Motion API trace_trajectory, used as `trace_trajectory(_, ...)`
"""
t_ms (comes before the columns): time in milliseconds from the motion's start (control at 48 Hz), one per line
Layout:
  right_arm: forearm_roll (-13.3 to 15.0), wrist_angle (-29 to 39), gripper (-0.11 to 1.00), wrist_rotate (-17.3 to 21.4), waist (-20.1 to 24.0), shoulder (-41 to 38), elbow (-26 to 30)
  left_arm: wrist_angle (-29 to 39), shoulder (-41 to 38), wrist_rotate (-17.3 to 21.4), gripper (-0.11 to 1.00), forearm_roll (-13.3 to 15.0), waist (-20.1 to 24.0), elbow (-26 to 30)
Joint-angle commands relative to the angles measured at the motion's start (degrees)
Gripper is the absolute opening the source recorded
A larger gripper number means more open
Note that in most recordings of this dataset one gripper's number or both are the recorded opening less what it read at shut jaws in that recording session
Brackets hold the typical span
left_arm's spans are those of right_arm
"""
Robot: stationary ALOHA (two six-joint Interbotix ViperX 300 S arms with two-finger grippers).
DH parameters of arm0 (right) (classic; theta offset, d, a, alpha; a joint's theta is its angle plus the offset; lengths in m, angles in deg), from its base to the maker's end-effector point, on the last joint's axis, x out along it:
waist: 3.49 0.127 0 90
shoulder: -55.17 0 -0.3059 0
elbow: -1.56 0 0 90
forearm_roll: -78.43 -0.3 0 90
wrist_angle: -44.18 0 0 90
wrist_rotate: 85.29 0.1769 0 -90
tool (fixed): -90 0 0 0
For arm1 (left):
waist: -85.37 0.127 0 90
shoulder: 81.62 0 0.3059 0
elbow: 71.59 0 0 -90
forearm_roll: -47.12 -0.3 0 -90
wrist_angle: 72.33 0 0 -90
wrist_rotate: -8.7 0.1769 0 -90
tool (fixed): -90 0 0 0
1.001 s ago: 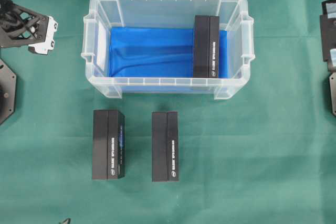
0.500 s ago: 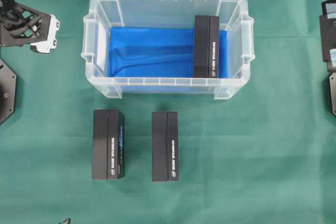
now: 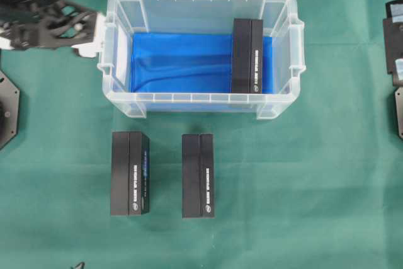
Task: Take the box out of the case with the left arm.
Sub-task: 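Move the open left gripper over the right black box in the case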
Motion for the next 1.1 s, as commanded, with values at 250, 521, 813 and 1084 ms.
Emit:
trace_trajectory(250,0.09,-0.62,0.02,-0.09,-0.09,-0.09,0.53,0.44,-10.28,-0.79,0.9,0.0,-1.85,14.94)
trace_trajectory(521,0.09,-1.32,0.02,-0.09,0.0,0.0,0.53,1.41,-18.46,-0.88,0.9,0.0,-3.25,24.61)
trace_trajectory(813,0.09,-2.37,0.02,-0.18,0.0,-0.09,0.44,2.37,-25.84,-1.85,0.9,0.0,-3.96,34.37)
trace_trajectory(1084,0.09,-4.31,0.02,-0.18,0.0,-0.09,0.26,3.78,-31.99,-1.67,0.9,0.0,-3.96,43.07)
